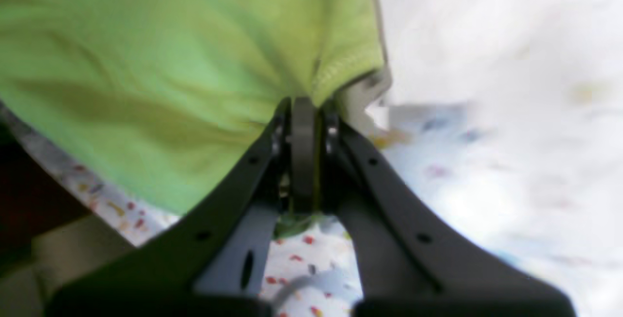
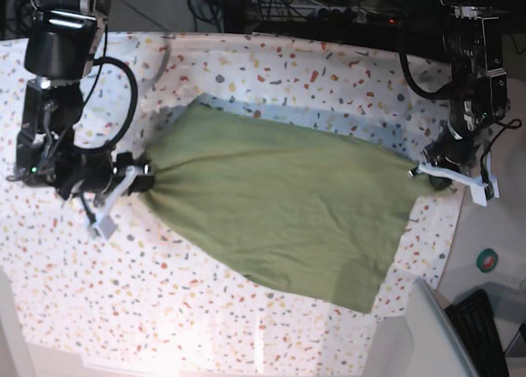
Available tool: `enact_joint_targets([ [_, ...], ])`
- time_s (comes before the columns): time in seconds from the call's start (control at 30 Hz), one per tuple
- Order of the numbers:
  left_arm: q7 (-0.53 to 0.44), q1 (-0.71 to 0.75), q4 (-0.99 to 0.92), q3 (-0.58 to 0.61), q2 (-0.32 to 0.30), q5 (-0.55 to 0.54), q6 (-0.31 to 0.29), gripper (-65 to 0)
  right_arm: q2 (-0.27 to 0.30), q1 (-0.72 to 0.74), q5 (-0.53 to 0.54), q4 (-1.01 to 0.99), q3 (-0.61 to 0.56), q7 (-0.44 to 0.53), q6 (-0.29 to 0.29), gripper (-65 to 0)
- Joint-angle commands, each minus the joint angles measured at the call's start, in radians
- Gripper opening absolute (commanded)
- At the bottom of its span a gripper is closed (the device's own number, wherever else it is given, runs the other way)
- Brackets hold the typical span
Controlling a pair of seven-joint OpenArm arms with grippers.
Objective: Layout the t-shirt on the table in an organized manner, then fold the t-shirt properly
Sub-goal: 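Lay the shirt flat by pulling both grippers apart and lowering, then regrasp the shirt edge with the right gripper and pull it outward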
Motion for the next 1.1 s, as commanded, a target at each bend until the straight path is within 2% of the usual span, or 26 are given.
enact_joint_targets([
  [0.0,-0.027,-0.023,0.035,-0.008,0.009,-0.003,-0.006,-65.0,0.005,0.035,0.022,0.075,-0.005,-0.011,-0.034,-65.0],
  [0.07,-0.028,-0.057,0.036,-0.01,0.046,-0.003,-0.006,-65.0,-0.008,0.078,0.022,0.113,-0.011,-0.037,-0.166,-65.0],
  [0.13,-0.028,-0.092,0.006,-0.01,0.075,0.0,-0.006,-65.0,-0.018,0.153,0.019,0.03,-0.058,-0.006,-0.268,-65.0],
  [0.27,-0.028,-0.158,-0.12,-0.01,0.114,0.005,-0.006,-65.0,0.003,0.397,0.004,-0.363,-0.272,0.143,-0.433,-65.0],
  [0.33,-0.03,-0.181,-0.198,-0.01,0.114,0.007,-0.003,-65.0,-0.004,0.532,-0.021,-0.614,-0.413,0.272,-0.51,-65.0],
  [0.4,-0.03,-0.187,-0.243,-0.01,0.109,0.007,-0.003,-65.0,-0.027,0.617,-0.022,-0.789,-0.52,0.376,-0.516,-65.0],
  [0.43,-0.03,-0.186,-0.248,-0.01,0.106,0.007,-0.003,-65.0,-0.035,0.638,-0.022,-0.829,-0.555,0.397,-0.516,-60.2],
  [0.5,-0.03,-0.172,-0.238,-0.01,0.086,0.007,-0.003,-65.0,-0.032,0.641,-0.022,-0.818,-0.594,0.402,-0.516,-39.9],
  [0.53,-0.03,-0.164,-0.231,-0.01,0.078,0.007,-0.003,-65.0,-0.02,0.623,-0.022,-0.781,-0.595,0.397,-0.516,-31.8],
  [0.57,-0.03,-0.155,-0.218,-0.01,0.074,0.007,-0.003,-65.0,0.008,0.586,-0.022,-0.709,-0.594,0.37,-0.516,-27.3],
  [0.67,-0.03,-0.124,-0.182,-0.01,0.052,0.007,-0.003,-65.0,0.075,0.434,-0.021,-0.381,-0.557,0.299,-0.516,-27.5],
  [0.77,-0.03,-0.089,-0.159,-0.01,0.02,0.007,-0.003,-65.0,0.088,0.173,-0.021,0.047,-0.359,0.281,-0.516,-28.4],
  [0.83,-0.03,-0.08,-0.152,-0.01,0.008,0.007,-0.003,-65.0,0.085,0.037,-0.021,0.225,-0.264,0.276,-0.521,-28.4],
  [0.93,-0.03,-0.061,-0.154,-0.01,0.008,0.007,-0.003,-65.0,0.042,-0.126,-0.021,0.306,-0.189,0.276,-0.521,-29.1],
  [1.07,-0.03,-0.052,-0.154,-0.01,0.009,0.007,-0.003,-65.0,-0.008,-0.246,-0.021,0.262,-0.144,0.313,-0.511,-28.7],
])
